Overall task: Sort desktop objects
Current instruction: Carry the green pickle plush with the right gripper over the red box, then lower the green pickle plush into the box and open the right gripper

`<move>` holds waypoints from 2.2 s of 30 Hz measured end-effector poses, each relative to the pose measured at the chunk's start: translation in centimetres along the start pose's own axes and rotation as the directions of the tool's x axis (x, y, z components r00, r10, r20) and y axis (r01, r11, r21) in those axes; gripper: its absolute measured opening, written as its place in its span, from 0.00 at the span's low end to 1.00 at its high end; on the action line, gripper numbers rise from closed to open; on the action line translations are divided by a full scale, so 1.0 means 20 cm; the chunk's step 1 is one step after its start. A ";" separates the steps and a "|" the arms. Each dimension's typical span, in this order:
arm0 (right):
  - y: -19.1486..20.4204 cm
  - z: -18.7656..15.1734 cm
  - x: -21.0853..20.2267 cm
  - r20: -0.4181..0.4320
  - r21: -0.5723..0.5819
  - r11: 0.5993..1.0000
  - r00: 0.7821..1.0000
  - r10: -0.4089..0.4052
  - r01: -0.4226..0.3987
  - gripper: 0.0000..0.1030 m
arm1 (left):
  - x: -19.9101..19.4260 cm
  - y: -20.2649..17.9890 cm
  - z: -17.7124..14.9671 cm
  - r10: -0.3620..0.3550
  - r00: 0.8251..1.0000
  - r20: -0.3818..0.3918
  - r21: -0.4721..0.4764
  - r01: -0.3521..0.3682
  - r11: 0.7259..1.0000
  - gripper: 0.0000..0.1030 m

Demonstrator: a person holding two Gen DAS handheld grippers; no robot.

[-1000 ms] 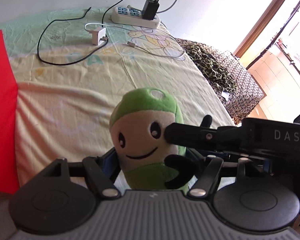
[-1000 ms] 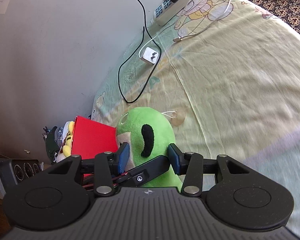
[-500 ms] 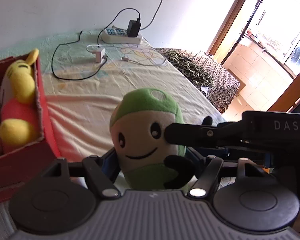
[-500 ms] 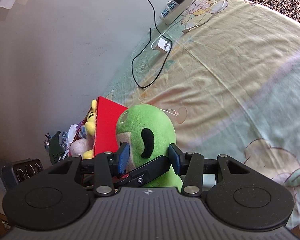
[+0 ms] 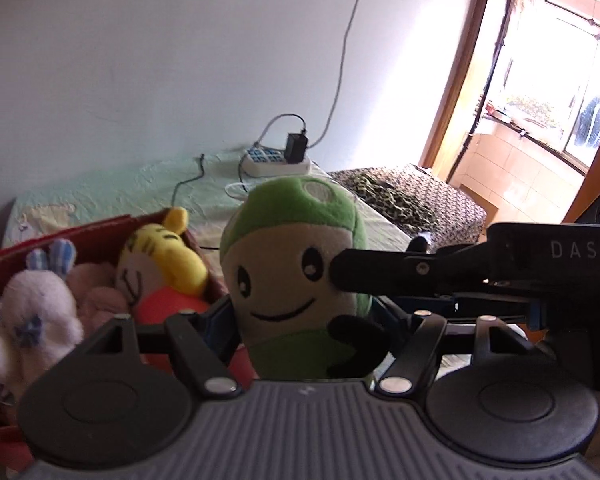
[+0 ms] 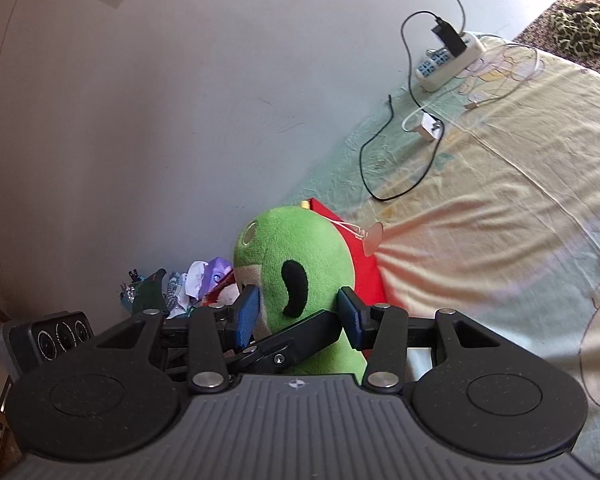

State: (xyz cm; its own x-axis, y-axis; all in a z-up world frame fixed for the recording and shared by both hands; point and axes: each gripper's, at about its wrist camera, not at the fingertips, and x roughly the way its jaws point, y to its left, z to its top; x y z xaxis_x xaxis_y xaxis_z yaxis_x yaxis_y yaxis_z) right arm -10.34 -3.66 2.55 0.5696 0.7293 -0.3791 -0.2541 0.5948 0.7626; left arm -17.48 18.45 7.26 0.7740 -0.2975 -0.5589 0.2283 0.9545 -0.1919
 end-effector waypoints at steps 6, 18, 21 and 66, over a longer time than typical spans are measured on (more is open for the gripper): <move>0.18 0.04 0.23 -0.041 -0.061 0.990 0.992 0.122 -0.124 0.47 | -0.07 0.28 0.03 0.109 0.993 0.046 -0.095 -0.104 0.990 0.70; 0.31 0.08 0.74 -0.147 -0.149 0.972 0.976 0.160 -0.182 0.47 | 0.08 0.60 -0.01 0.151 0.988 -0.017 -0.196 -0.151 0.969 0.70; 0.28 0.08 0.80 -0.158 -0.138 0.976 0.977 0.146 -0.168 0.47 | 0.12 0.63 -0.02 0.135 0.990 -0.038 -0.206 -0.140 0.968 0.71; 0.36 -0.04 0.41 0.049 -0.249 0.959 0.990 -0.129 0.137 0.67 | 0.08 0.27 -0.05 0.409 0.889 -0.205 -0.115 -0.437 0.892 0.92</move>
State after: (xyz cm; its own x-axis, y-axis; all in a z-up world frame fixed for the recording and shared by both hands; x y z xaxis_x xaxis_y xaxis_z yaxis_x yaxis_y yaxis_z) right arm -8.12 6.85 4.42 0.6352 0.6291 -0.4480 -0.3598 0.7544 0.5490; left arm -15.67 23.13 4.56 0.6603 0.1220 -0.7411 -0.2029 0.9790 -0.0195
